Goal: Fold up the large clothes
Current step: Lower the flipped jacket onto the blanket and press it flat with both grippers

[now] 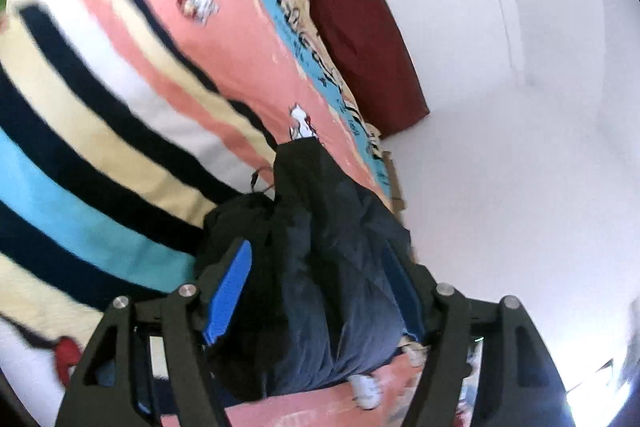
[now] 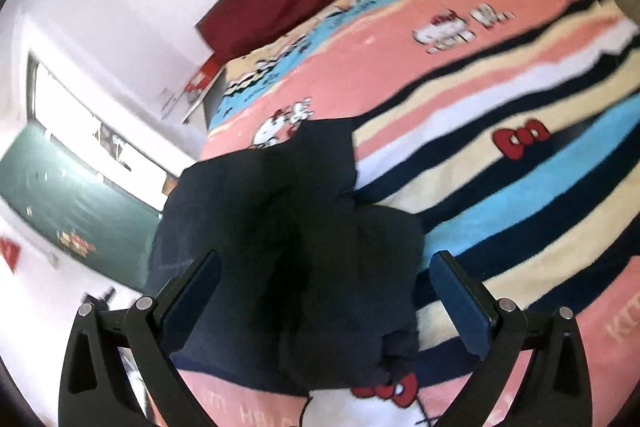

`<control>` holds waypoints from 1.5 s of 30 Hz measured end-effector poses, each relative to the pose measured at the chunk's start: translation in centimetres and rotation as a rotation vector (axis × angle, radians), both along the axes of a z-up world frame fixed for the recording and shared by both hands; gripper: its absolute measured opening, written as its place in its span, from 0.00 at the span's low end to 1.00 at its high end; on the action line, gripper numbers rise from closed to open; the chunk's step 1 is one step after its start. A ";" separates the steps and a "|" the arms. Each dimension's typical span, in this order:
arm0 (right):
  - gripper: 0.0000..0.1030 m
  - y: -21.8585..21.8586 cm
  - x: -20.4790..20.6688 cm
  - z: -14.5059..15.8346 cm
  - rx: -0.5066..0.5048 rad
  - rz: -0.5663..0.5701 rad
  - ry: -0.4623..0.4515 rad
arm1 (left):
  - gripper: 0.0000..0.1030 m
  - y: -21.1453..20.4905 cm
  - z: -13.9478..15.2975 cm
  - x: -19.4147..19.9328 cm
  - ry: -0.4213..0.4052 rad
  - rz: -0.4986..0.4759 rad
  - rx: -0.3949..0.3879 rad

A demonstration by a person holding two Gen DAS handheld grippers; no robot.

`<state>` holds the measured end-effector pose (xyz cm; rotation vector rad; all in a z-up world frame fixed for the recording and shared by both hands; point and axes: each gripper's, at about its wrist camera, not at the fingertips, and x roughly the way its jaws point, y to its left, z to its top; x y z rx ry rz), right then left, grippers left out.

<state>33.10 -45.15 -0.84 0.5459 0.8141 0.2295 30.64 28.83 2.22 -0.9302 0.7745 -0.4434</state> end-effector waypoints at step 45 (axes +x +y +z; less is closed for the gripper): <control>0.98 4.1 8.4 -3.9 -0.432 -0.066 0.055 | 0.64 -17.4 -0.7 14.3 0.004 -0.041 0.631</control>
